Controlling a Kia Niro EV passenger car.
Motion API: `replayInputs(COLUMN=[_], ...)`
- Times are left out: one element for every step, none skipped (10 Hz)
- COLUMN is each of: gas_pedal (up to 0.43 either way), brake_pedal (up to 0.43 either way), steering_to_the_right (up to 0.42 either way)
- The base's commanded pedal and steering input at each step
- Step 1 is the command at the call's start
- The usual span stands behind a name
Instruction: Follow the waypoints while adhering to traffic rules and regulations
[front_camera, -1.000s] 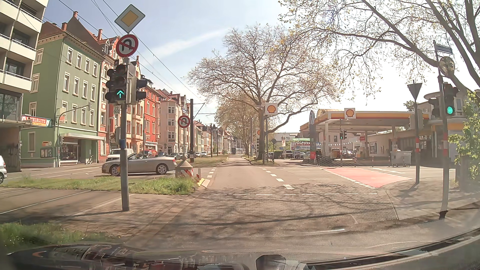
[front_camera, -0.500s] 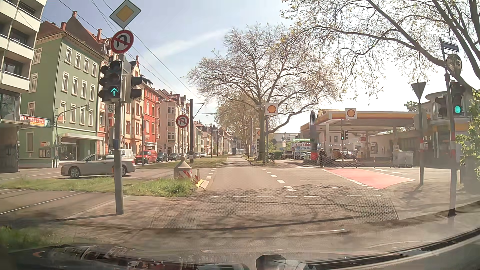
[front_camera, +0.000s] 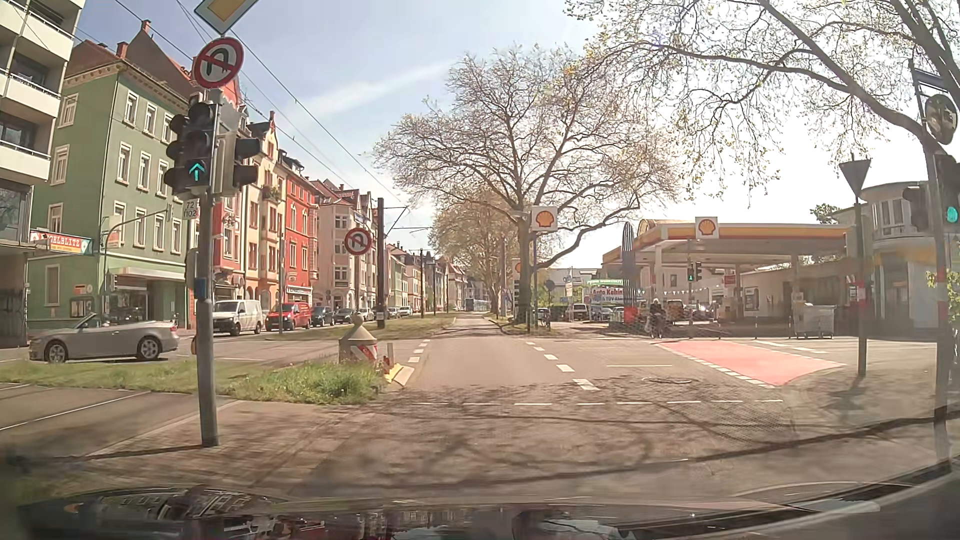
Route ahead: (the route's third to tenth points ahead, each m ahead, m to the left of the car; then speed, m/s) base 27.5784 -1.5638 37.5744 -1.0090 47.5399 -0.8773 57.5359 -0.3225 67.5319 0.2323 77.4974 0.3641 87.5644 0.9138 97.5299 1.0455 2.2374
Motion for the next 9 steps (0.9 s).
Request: replayInputs(gas_pedal=[0.311,0.311,0.311,0.299,0.299,0.299,0.287,0.268,0.26], brake_pedal=[0.0,0.0,0.0,0.0,0.0,0.0,0.0,0.0,0.0], steering_to_the_right=[-0.002,-0.002,-0.002,-0.002,-0.002,-0.002,-0.002,-0.002,-0.002])
